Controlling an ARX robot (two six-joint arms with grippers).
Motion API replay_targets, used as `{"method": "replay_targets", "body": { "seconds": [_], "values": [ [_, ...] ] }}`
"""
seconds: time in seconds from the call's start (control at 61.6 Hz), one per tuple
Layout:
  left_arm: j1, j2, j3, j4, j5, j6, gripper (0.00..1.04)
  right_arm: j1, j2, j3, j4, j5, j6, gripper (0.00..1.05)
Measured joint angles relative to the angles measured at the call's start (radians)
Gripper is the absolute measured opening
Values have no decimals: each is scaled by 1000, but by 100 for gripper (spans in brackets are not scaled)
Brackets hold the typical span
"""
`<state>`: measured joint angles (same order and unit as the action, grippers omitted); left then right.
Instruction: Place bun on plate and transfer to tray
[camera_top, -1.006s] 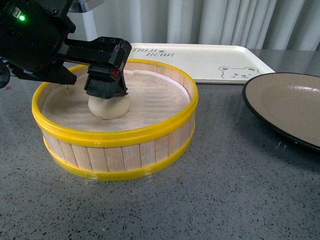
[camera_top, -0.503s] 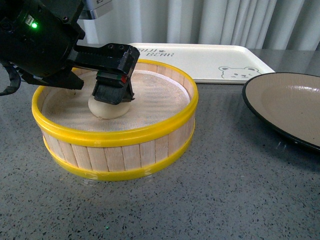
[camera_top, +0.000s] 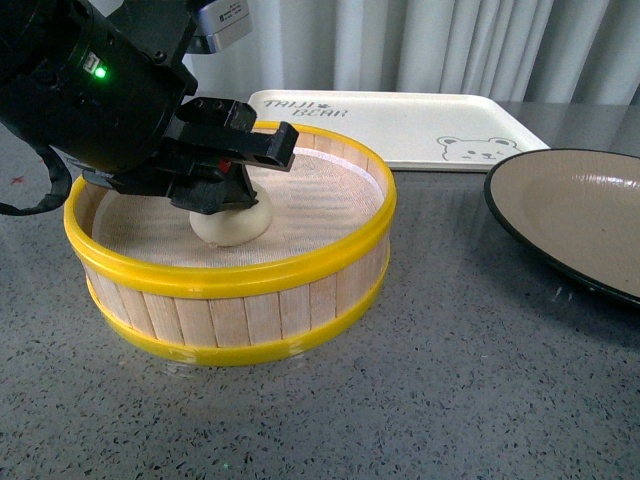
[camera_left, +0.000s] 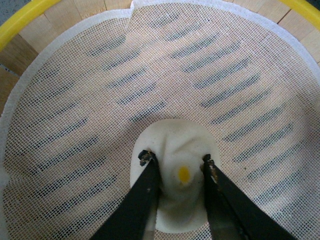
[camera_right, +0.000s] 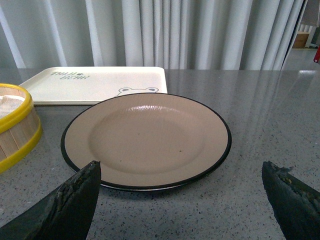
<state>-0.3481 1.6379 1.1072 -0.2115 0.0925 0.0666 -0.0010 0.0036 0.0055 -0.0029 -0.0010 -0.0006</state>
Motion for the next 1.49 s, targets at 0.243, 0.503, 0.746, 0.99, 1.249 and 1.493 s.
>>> {"method": "replay_targets", "body": {
  "seconds": [0.243,0.503,0.746,0.99,1.249,1.493],
  "values": [
    [-8,-35,-7,111,119,-15,4,0,0,0,0,0,0,96],
    [-55,-54,30,224,269,-9,4,0,0,0,0,0,0,96],
    [-196,47,147,198,274,10,4,0,0,0,0,0,0,96],
    [-272,246,358,143,166,-87,4,0,0,0,0,0,0,96],
    [-332,341,500,83,198,-199,4,0,0,0,0,0,0,96],
    [-409,392,528,61,224,-226,4,0,0,0,0,0,0,96]
  ]
}}
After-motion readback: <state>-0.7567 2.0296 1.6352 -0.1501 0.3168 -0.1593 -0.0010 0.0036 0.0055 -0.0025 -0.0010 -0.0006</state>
